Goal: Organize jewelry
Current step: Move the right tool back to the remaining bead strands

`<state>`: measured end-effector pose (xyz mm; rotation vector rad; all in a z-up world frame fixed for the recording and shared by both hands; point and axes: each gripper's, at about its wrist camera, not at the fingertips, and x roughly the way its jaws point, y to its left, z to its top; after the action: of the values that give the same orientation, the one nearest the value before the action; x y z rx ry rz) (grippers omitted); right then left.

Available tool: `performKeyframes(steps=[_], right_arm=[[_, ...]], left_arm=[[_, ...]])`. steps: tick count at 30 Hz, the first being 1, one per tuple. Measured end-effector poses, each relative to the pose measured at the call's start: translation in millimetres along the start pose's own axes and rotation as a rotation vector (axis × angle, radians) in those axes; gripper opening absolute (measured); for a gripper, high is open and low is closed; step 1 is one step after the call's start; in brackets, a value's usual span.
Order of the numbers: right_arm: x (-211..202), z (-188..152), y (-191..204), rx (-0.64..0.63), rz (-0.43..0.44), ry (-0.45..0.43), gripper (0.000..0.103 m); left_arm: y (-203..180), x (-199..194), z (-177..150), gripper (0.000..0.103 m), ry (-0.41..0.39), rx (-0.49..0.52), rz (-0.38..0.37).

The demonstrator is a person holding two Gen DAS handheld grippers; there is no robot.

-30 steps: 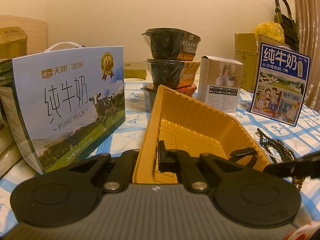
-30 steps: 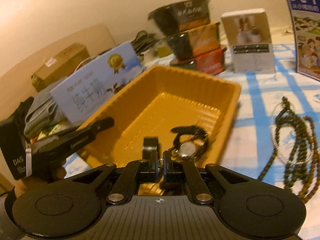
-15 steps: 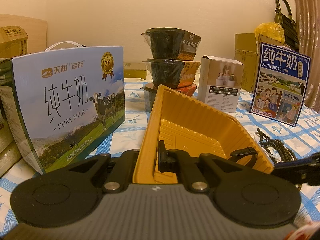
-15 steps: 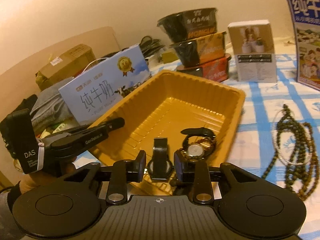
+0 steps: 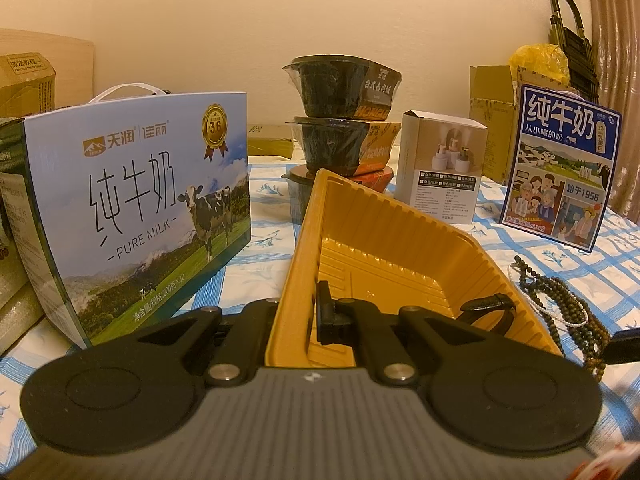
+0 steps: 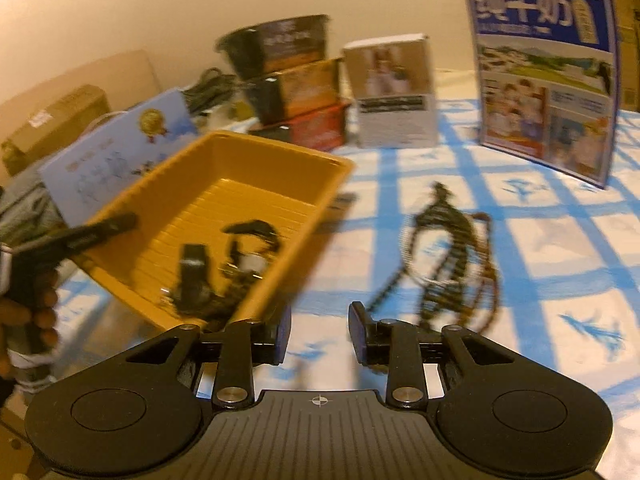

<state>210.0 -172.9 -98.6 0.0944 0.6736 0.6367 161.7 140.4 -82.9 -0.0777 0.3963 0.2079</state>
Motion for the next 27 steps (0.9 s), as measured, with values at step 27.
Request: performKeyframes(steps=[27], right_arm=[[16.7, 6.7, -75.1, 0.164, -0.361, 0.007, 0.032]], left_arm=[[-1.2, 0.0, -0.1, 0.004, 0.000, 0.005, 0.002]])
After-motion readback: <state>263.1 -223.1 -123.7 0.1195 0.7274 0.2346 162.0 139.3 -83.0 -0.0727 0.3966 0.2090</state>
